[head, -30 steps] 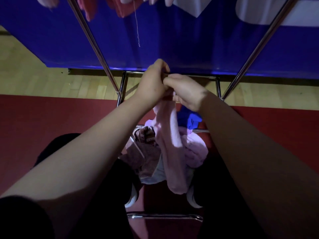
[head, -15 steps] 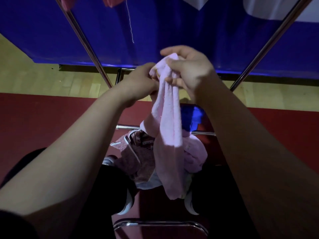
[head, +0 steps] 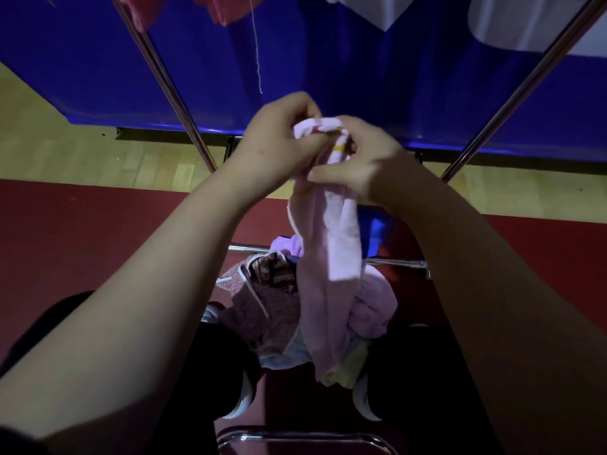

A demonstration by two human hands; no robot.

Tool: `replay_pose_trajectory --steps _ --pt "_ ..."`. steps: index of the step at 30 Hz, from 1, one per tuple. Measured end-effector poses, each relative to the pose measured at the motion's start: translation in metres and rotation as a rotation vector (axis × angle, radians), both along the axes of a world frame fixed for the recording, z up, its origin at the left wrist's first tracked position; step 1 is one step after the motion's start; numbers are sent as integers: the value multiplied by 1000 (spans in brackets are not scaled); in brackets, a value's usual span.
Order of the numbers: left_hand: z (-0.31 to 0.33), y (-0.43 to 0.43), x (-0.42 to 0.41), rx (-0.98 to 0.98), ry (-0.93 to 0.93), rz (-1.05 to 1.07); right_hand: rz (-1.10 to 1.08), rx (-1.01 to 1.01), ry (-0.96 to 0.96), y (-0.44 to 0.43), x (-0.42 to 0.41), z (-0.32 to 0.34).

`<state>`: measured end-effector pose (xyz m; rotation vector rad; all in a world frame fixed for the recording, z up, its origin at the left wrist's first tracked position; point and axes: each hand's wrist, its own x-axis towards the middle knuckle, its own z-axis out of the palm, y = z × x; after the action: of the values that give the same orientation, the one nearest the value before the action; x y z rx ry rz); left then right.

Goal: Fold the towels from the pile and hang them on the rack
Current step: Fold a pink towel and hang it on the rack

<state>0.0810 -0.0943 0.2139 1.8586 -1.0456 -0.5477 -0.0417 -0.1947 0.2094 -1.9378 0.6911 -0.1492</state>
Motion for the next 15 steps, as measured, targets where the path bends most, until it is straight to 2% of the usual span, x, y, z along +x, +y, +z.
replay_pose_trajectory --steps 2,5,7,8,10,15 --pt "4 0 -5 -11 -12 -68 4 -81 -31 2 0 4" --pt "5 2 -1 -27 17 -51 -36 -225 -54 -3 -4 6" --pt "1 3 7 -20 126 -56 -136 -345 -116 -3 -5 10" --pt "-1 4 9 -7 226 -80 -179 -320 -199 -3 -6 12" --pt "-11 3 12 75 377 -155 -321 -56 -279 -4 -6 22" --pt "-38 5 -1 357 243 -260 -411 176 -297 -11 -13 37"
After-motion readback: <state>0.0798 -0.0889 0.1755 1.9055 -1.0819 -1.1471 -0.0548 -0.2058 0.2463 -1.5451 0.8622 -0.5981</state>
